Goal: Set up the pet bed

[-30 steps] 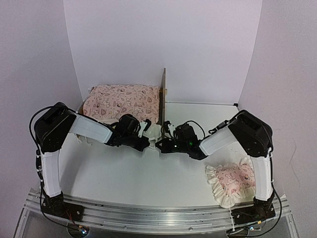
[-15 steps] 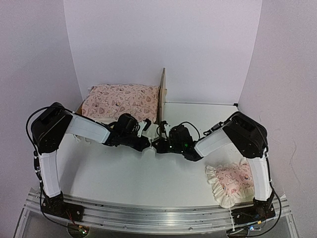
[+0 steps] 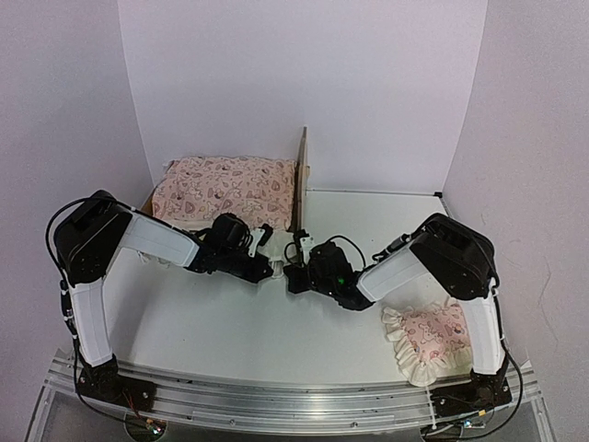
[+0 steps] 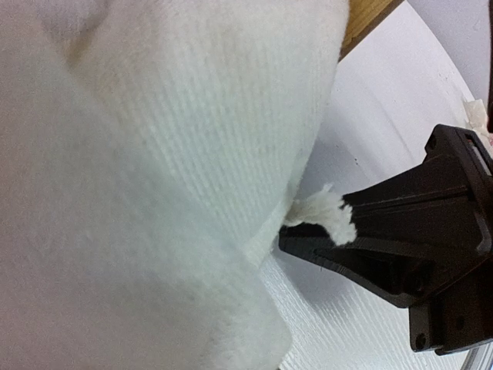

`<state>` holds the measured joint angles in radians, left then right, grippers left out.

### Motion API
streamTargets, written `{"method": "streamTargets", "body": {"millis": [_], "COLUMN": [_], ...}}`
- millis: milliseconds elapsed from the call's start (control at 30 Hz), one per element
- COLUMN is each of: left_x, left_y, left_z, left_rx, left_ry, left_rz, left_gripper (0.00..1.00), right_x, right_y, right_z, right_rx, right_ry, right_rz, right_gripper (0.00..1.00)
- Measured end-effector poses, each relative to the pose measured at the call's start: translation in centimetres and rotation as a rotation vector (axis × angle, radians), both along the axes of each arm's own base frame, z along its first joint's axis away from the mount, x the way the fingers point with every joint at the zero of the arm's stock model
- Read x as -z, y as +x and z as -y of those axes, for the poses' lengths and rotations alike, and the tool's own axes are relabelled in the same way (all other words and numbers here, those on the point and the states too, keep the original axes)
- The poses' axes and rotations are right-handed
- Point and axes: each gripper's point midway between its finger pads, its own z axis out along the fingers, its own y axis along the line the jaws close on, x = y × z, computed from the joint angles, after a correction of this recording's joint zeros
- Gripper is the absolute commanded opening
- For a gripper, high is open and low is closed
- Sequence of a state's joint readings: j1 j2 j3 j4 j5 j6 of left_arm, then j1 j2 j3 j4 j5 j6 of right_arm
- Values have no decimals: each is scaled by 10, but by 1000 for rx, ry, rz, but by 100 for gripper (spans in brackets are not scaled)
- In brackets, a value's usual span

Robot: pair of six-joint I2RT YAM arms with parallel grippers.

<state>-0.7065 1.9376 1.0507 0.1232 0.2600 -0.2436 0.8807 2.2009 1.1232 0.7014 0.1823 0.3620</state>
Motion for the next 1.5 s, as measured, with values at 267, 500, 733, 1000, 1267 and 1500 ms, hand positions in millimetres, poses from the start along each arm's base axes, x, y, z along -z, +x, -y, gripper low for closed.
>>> {"method": "streamTargets", "body": {"millis": [267, 500, 733, 1000, 1267, 1500], "left_x": [-2, -5, -15, -13, -9, -7], "left_y": [2, 4, 2, -1, -2, -11], "left_z": [-4, -8, -8, -12, -19, -17], "left_rx": [-2, -3, 22, 9, -5, 28], "left_ry": [-9, -17, -42, -57, -69, -89], "left_rz": [18, 37, 51, 19, -14, -48], "left_gripper": [0, 0, 0, 0, 0, 0], "right_x": [-2, -14, -39, -12, 20, 11], "right_y": [-6, 1, 8, 5, -5, 0], "right_z": [4, -6, -29, -39, -39, -44], "right_rx": [-4, -46, -101, -154, -201, -205], "right_ry": [-58, -115, -109, -163, -195, -157], "right_rz": [61, 114, 152, 92, 15, 18], "right_gripper": [0, 0, 0, 0, 0, 0]}}
